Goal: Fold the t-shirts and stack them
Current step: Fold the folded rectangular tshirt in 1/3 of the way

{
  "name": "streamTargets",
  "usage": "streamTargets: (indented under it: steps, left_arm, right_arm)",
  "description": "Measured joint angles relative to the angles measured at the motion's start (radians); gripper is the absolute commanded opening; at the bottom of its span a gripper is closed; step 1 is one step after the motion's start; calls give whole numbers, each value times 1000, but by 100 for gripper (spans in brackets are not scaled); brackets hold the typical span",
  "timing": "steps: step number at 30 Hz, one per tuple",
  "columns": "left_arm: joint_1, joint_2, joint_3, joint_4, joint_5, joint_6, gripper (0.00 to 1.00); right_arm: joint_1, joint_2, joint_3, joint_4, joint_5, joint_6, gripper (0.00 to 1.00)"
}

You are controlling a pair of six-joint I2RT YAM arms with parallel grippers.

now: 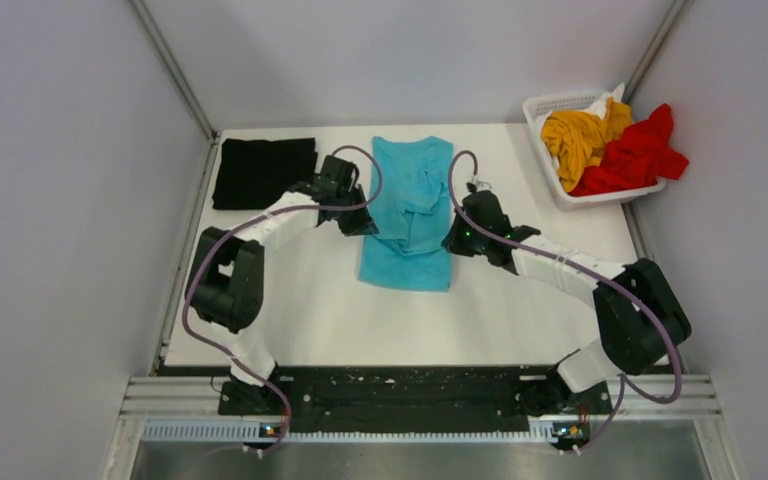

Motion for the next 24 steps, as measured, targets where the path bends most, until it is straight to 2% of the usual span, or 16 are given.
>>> streamTargets:
  steps: [8,15,24]
  left_arm:
    - [22,170,206,-40,1,48,0]
    - [74,181,225,-61,-2,69,0]
    - [89,274,302,-70,34,88,0]
  right_arm:
    - [-65,69,96,53,-31,-42,0]
    - [-100,174,186,71,-76,-57,0]
    - [-112,202,192,69,-78,-56,0]
